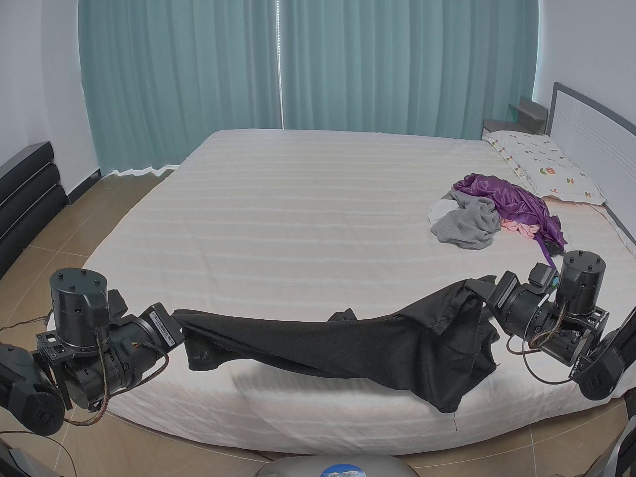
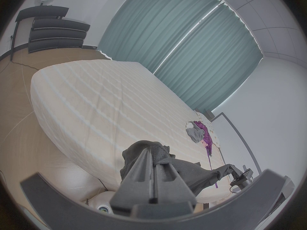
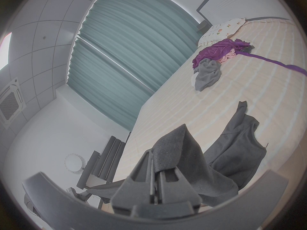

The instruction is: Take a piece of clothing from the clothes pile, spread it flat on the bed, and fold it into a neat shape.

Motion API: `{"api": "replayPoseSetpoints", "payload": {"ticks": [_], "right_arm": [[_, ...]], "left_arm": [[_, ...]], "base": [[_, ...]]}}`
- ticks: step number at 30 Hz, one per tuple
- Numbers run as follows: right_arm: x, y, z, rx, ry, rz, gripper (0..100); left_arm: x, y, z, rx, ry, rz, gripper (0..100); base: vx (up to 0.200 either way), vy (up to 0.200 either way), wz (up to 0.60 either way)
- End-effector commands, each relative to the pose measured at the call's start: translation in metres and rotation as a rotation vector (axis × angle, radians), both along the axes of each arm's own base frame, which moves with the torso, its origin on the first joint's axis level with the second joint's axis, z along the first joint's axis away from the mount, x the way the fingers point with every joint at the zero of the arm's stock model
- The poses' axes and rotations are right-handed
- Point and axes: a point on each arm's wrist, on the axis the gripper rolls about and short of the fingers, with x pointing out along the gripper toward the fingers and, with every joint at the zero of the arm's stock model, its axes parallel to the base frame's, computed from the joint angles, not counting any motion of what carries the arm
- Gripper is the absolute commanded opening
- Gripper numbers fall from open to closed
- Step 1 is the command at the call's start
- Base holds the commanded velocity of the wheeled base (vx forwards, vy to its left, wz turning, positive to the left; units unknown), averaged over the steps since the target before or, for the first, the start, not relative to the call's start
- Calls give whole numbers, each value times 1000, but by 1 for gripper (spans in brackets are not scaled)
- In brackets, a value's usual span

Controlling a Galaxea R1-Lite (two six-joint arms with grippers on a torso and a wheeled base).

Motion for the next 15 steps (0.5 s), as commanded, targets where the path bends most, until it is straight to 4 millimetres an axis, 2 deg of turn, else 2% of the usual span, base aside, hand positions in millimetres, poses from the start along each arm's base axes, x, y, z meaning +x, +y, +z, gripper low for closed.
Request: {"api": "replayPoseSetpoints", "payload": {"ticks": [1, 9, 12, 15], "right_arm": [[-1, 0, 2, 3, -7, 0, 0], [-10, -6, 10, 11, -32, -15, 0], [-19, -9, 13, 11, -37, -14, 0], [-28, -13, 18, 18, -58, -18, 0]], "left_arm": [[-1, 0, 0, 3, -1, 0, 0], [-7, 0, -2, 0, 8, -6, 0], [-10, 2, 0, -2, -3, -6, 0], [-18, 2, 2, -8, -12, -21, 0]], "base": [[0, 0, 0], [0, 0, 0], [0, 0, 0], [-200, 0, 0]]}}
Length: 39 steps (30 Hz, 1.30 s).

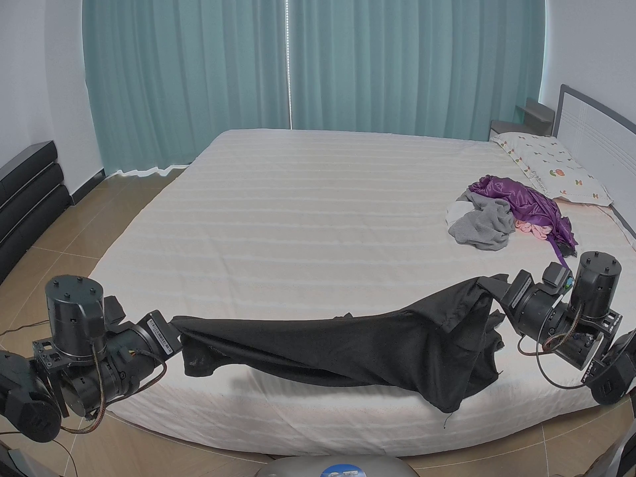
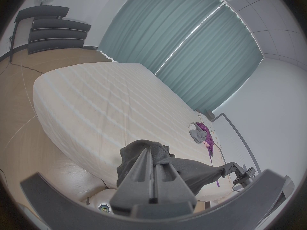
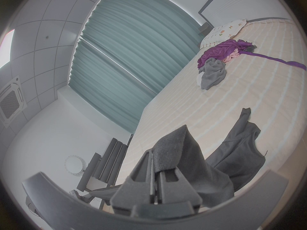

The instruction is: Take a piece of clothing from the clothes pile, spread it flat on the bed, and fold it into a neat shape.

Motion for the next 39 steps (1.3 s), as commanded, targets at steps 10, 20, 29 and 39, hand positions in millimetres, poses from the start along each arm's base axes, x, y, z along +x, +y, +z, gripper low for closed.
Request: {"api": "replayPoseSetpoints", "payload": {"ticks": [10, 20, 29, 39], "right_arm": [[-62, -24, 58, 70, -227, -27, 0], [-82, -44, 150, 95, -346, -114, 0], [9, -43, 160, 7, -270, -307, 0], [94, -32, 123, -73, -217, -344, 0]], "left_arm": [[-40, 1, 28, -59, -144, -93, 0], [-29, -3, 77, -55, -262, -96, 0], [45, -14, 101, -56, -276, -7, 0], [129, -39, 66, -34, -176, -17, 0]], "base": [[-120, 0, 0], [0, 0, 0], [0, 0, 0], [180, 0, 0]]}}
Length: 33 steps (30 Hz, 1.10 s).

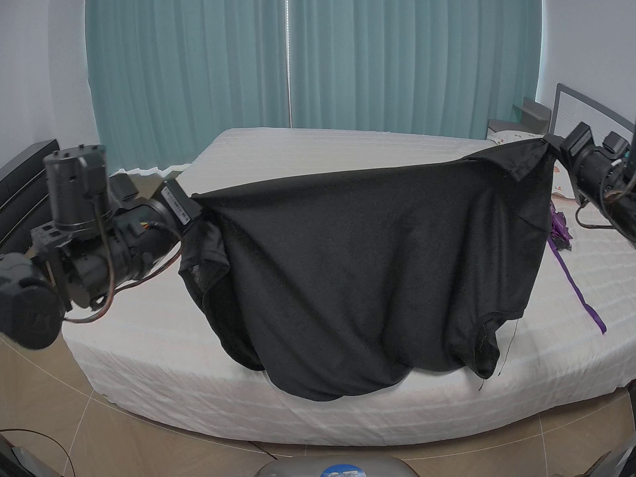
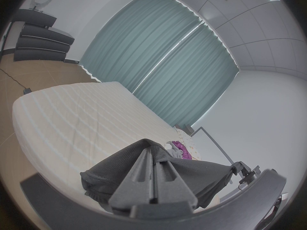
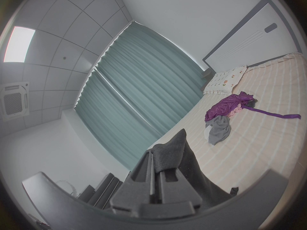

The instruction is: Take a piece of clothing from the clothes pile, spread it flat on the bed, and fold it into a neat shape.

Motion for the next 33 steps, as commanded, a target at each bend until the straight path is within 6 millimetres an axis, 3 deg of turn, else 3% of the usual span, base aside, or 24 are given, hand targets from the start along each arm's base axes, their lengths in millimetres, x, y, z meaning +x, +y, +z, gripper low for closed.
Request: {"api": "replayPoseSetpoints", "payload": {"ticks": [1, 5, 12, 17, 25, 33], "right_arm": [[71, 4, -37, -40, 81, -61, 0], [91, 4, -48, -44, 104, -73, 0], [129, 10, -94, -61, 212, -70, 0], [153, 7, -135, -60, 280, -85, 0], [176, 7, -207, -76, 364, -103, 0], [188, 5, -249, -82, 410, -112, 0]], "left_arm": [[70, -15, -35, 29, 88, 22, 0], [92, -22, -46, 46, 94, 31, 0], [136, -33, -74, 62, 117, 37, 0], [164, -43, -108, 74, 156, 39, 0], [185, -54, -165, 89, 201, 40, 0], [195, -56, -198, 106, 243, 48, 0]], "base": [[200, 0, 0], [200, 0, 0], [200, 0, 0], [0, 0, 0], [0, 0, 0], [0, 0, 0]]}}
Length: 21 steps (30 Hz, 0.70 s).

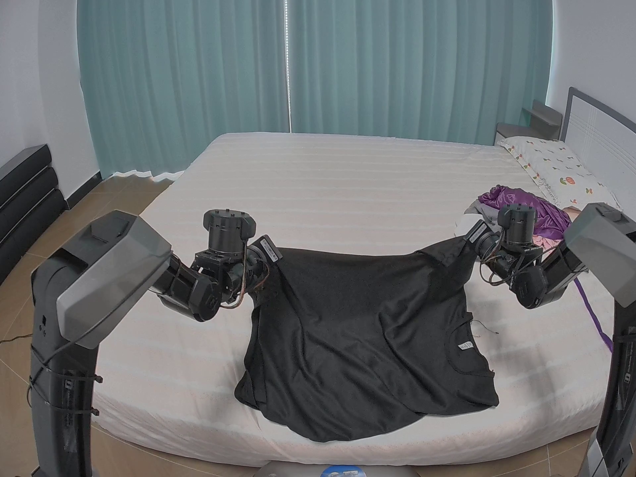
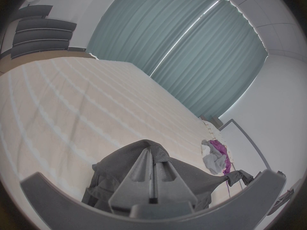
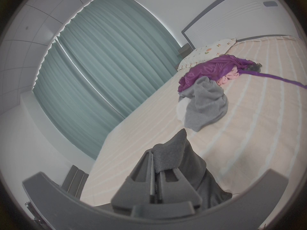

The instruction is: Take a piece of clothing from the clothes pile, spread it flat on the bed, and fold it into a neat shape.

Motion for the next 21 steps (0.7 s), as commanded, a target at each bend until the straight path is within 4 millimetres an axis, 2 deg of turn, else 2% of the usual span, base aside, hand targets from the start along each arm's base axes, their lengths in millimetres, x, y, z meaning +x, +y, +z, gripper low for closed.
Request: {"api": "replayPoseSetpoints", "payload": {"ticks": [1, 2, 3, 4, 7, 10, 13, 16, 19, 21], "right_arm": [[12, -1, -46, -6, 78, -7, 0], [13, -1, -50, -1, 83, -7, 100], [15, -1, -52, 5, 83, -5, 100], [15, -1, -52, 5, 83, -5, 100], [18, 0, -63, 32, 101, 6, 100], [19, -4, -68, 49, 111, 4, 100], [20, -13, -63, 78, 97, -26, 100], [20, -21, -47, 118, 63, -43, 100], [13, -26, -31, 165, 46, -30, 100], [6, -28, -27, 175, 55, -22, 100]], "left_arm": [[11, -2, -37, 18, 50, 9, 0], [13, -2, -41, 18, 52, 11, 0], [15, -3, -43, 18, 50, 11, 0], [15, -3, -43, 18, 50, 11, 100], [21, -5, -57, 22, 62, 11, 100], [25, -3, -64, 46, 57, 55, 100], [32, 8, -52, 54, 25, 126, 100], [32, 17, -37, 52, 15, 146, 100], [31, 28, -18, 53, 20, 164, 100], [30, 33, -16, 73, 53, 163, 100]], "base": [[0, 0, 0], [0, 0, 0], [0, 0, 0], [0, 0, 0], [0, 0, 0], [0, 0, 0], [0, 0, 0], [0, 0, 0], [0, 0, 0], [0, 0, 0]]}}
